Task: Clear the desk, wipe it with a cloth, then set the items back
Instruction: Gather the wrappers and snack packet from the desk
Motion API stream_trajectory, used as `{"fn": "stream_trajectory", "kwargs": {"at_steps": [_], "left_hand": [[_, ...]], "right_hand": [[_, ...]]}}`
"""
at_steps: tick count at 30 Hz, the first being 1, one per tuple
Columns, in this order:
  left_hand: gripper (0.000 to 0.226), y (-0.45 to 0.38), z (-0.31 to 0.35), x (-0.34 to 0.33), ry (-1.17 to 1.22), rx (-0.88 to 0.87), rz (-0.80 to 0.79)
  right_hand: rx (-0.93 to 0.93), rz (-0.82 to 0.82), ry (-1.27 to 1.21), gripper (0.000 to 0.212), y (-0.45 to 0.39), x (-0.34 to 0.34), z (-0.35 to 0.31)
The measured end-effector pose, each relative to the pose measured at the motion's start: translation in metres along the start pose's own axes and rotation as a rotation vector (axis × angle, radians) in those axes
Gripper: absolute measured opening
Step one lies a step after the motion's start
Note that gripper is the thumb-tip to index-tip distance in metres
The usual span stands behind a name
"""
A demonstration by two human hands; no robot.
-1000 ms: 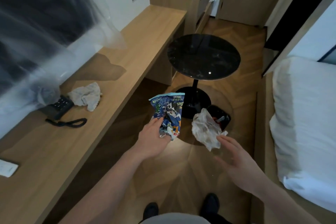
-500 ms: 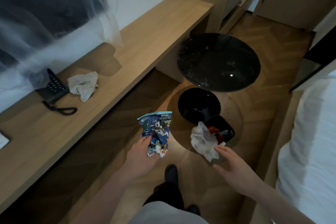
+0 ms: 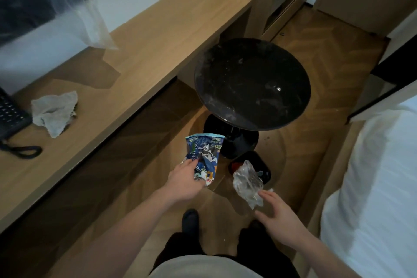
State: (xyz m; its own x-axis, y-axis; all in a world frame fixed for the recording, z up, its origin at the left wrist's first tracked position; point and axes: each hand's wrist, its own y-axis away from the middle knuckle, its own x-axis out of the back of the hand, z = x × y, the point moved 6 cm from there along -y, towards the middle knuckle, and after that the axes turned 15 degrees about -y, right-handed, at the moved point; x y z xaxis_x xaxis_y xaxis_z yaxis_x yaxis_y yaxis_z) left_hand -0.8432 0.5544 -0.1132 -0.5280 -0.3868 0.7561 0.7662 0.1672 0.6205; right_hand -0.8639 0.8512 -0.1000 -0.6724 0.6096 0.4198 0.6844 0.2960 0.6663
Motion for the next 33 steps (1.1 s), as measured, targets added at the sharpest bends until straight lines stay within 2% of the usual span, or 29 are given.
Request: {"fn": "stream_trajectory", "kwargs": {"at_steps": [6,11,14,18,22,25,26,33], "left_hand": [[0.076,-0.026,0.052,-0.029,0.113,0.128,-0.054],[0.075,-0.056,0.082,-0.086,0.294,0.291,-0.055],[0.054,-0.071,0.101,-0.135,0.511,0.342,-0.093],[0.028,-0.097,0.127,-0.172,0.645,0.393,-0.112],[0.037,-0.131,0.135,-0.222,0.641,0.449,-0.192],[0.082,-0.165,0.128,-0.274,0.636,0.488,-0.182],[0.083,-0.176,0.129,-0.284,0.638,0.483,-0.179],[0.053,-0.239,0.125,-0.389,0.736,0.542,-0.23]], "right_hand": [[0.022,-0.129,0.099,0.067,-0.054,0.059,0.026],[0.005,-0.269,0.212,0.066,-0.106,0.098,0.065],[-0.04,-0.359,0.259,0.067,-0.133,0.109,0.09],[-0.09,-0.424,0.3,0.066,-0.185,0.11,0.116],[-0.1,-0.459,0.342,0.061,-0.247,0.094,0.146],[-0.109,-0.466,0.333,0.057,-0.304,0.068,0.172],[-0.111,-0.458,0.324,0.055,-0.323,0.058,0.181],[-0.144,-0.381,0.212,0.058,-0.406,0.009,0.232]]}}
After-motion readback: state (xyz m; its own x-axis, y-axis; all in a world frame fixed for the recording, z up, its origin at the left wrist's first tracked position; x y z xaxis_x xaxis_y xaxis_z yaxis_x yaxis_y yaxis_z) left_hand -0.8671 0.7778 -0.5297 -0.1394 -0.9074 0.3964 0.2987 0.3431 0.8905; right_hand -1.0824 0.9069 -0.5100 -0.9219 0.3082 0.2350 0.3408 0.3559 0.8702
